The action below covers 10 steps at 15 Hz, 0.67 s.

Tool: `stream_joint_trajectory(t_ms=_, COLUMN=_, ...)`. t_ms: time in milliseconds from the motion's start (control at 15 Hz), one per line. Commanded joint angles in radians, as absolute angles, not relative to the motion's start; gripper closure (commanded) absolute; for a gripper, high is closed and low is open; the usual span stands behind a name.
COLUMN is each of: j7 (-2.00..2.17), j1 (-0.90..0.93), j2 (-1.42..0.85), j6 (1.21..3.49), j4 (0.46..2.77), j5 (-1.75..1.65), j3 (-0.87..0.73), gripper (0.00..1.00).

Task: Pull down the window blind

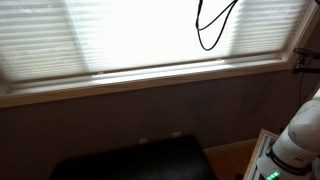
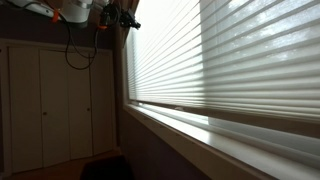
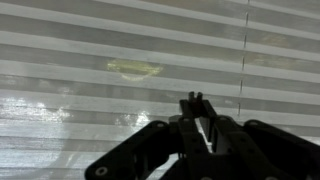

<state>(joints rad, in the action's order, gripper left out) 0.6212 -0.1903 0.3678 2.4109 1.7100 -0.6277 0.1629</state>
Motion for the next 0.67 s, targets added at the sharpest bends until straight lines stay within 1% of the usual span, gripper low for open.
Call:
stream_joint_trajectory(t_ms=0, j7=0.634, j1=-0.166, j2=0.477, j6=2.368, j4=1.931, j5=-0.554, j3=0.136, gripper=0.96)
stream_joint_trajectory(t_ms=133, j7=0.646, j1=-0.181, j2=0.509, j6=2.374, j4=1.988, j5=-0.555, j3=0.139, gripper=0.96)
stream_joint_trajectory(t_ms=200, j7=0.619, j1=-0.197, j2=0.429, j6=2.411, j4=1.82, j5=-0.592, j3=0.157, gripper=0.86)
stream_joint_trajectory(t_ms=333, j7=0.627, j1=-0.199, j2=0.454, j6=2.412, j4=1.867, j5=-0.59, j3=0.156, gripper=0.86)
stream_joint_trajectory(t_ms=600, j7=0.627, j1=-0.201, j2=0.467, j6=2.414, j4=1.882, j5=-0.588, j3=0.157, gripper=0.86)
